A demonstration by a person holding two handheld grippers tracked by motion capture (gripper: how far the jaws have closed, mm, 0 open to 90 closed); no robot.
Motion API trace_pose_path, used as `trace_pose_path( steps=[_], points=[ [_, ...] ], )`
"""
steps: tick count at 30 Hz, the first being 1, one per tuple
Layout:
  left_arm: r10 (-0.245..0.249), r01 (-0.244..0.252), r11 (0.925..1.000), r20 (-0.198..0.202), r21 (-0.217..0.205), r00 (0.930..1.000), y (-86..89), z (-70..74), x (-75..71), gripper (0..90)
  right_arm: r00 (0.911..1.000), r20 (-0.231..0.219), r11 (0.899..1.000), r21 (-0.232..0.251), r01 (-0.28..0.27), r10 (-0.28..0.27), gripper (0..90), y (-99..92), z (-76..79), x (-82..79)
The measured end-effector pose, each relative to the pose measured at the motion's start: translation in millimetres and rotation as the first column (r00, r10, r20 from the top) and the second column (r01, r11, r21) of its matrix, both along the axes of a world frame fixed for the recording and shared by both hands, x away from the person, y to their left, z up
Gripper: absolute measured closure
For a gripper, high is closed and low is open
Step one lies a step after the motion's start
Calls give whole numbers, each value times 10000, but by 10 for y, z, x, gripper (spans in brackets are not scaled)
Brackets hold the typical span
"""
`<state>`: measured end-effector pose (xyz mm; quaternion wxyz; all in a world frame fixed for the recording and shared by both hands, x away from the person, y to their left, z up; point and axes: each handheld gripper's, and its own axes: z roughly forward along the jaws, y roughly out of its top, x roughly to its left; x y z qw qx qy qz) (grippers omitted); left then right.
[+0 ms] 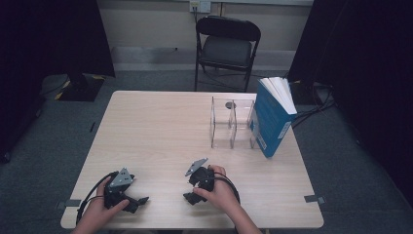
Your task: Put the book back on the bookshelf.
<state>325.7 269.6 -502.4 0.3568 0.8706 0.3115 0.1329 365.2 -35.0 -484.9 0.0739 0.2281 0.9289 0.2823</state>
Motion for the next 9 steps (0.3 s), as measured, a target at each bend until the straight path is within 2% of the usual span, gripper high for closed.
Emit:
trace_pose_path(
  steps=[5, 9],
  points=[
    [-16, 16, 10000, 9, 23, 10000, 1, 1, 1, 0, 9996, 202, 9985, 530, 166, -177, 110, -37, -39, -34],
    [-10, 10, 10000, 9, 10, 10000, 1, 0, 1, 0, 9990, 354, 9972, 709, 239, -264, 109, -53, -55, -53]
  ],
)
